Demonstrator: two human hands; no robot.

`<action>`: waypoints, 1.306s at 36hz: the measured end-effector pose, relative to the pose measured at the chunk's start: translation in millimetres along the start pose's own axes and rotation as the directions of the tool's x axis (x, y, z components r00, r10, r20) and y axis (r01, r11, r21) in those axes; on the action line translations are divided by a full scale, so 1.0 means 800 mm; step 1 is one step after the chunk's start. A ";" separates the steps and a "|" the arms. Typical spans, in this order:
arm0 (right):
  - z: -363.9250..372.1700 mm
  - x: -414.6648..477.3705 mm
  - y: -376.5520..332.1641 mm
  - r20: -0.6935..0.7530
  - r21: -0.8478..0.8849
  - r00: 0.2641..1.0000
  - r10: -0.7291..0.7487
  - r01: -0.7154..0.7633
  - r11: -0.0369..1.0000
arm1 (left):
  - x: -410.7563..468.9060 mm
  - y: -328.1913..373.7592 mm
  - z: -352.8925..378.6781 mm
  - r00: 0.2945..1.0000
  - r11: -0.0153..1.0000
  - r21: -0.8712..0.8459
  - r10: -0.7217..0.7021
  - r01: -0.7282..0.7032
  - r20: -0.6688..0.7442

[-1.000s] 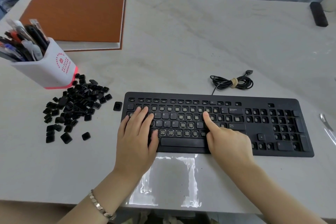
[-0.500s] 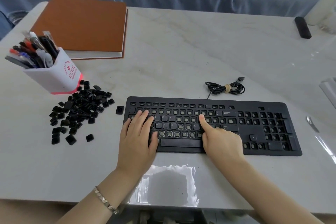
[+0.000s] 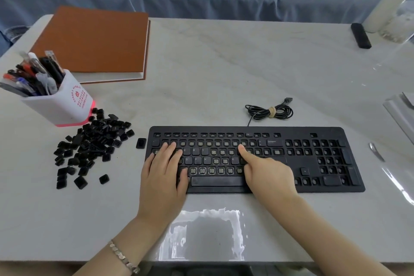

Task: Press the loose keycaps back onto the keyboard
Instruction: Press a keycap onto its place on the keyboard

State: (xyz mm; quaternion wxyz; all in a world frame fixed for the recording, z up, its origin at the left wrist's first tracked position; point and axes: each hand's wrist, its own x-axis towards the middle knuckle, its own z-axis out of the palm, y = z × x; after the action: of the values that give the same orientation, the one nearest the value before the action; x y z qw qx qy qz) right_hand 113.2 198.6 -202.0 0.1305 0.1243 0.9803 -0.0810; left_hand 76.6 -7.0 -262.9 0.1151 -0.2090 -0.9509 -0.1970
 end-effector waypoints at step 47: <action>0.013 0.015 -0.018 -0.311 0.114 0.946 -0.089 0.130 0.985 | 0.001 0.000 0.001 1.000 1.000 -0.008 0.003 -0.004 -0.016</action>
State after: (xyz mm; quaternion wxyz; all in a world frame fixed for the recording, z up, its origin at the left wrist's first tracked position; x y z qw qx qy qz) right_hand 100.5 185.7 -213.2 -0.0358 0.0889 0.9864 -0.1333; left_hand 76.1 -6.6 -263.5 0.1223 -0.2095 -0.9488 -0.2023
